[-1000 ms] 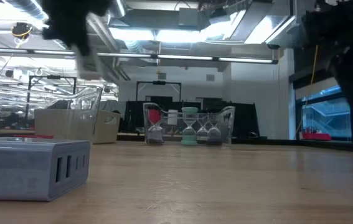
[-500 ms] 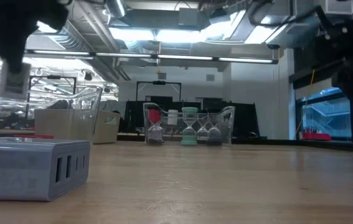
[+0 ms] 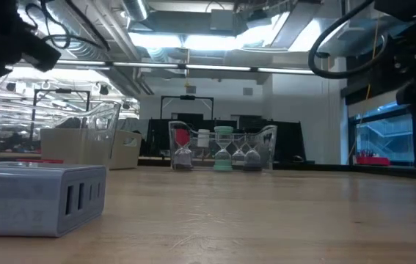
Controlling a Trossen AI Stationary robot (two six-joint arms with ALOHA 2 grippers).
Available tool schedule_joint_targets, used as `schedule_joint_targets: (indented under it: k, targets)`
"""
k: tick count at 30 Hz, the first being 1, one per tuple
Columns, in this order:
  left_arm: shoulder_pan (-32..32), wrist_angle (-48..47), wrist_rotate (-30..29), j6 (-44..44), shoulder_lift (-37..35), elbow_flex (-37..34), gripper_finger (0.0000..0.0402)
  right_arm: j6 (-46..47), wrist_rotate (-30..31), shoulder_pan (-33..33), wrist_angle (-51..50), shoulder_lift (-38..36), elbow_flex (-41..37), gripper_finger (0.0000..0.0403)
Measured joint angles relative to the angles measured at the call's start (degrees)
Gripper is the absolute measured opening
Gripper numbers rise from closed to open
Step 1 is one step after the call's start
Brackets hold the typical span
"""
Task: Pick & Place Office items
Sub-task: Put the white digital clock into the bottom transparent bin, then put the blue digital clock into the bottom transparent bin
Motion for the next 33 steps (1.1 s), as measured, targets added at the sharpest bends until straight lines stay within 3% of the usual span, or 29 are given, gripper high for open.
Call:
schedule_joint_targets:
  k: [8, 11, 19, 26, 33]
  targets:
    - [0.00, 4.67, 0.42, 1.97, 0.02, -2.25, 0.0068, -0.13, 2.67, 0.00, 0.61, 0.00, 0.00, 0.0303]
    - [0.00, 4.90, -2.18, 2.02, 0.01, -2.25, 0.0073, -1.21, 2.67, 0.00, 1.70, 0.00, 0.00, 0.0304]
    - [0.00, 4.88, -3.39, 1.22, 0.02, -2.25, 0.0135, -2.87, 2.53, 0.00, 3.02, 2.17, 0.00, 0.0304]
    - [0.04, 4.85, -1.95, 2.15, -0.33, -2.25, 0.0193, -6.39, -1.28, 0.00, 3.12, 6.49, -0.04, 0.0304]
    - [1.99, 4.59, -3.55, 2.14, -1.72, 0.87, 0.0206, -10.56, -1.87, -0.02, 3.19, 9.35, -0.04, 0.0304]
